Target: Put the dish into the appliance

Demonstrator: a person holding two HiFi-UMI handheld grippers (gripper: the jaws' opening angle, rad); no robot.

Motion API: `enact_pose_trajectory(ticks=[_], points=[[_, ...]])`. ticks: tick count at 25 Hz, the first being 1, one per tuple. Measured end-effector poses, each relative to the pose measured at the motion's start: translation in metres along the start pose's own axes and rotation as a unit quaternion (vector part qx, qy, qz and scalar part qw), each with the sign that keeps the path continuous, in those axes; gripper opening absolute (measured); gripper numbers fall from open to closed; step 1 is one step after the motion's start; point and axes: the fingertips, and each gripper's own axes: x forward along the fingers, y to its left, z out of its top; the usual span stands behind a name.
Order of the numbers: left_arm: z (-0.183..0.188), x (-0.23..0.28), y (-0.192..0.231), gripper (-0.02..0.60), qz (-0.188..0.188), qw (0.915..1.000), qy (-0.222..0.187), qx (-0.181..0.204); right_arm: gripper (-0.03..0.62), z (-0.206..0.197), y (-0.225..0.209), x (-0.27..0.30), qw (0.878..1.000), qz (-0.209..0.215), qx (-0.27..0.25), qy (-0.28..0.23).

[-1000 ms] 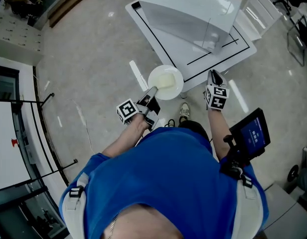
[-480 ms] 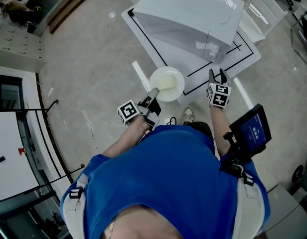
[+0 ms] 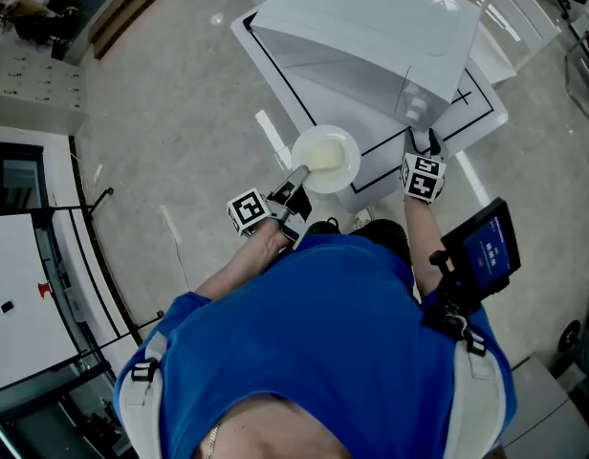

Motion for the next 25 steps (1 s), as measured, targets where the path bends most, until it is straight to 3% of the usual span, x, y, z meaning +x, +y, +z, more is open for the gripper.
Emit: enact_pose_trajectory(ticks=[10,25], points=[[0.013,0.009,-0.008,0.017,-0.017,0.9994,0.019,-0.024,0.215,0.005,-0.006,0.012,0.999,-0.032,0.006,0.003],[0.035,0.005,-0.012,0.017,-0.029,0.9987,0.031,-0.029,0.216,0.007,-0.006,0.011,0.998,-0.053,0.008,-0.011]])
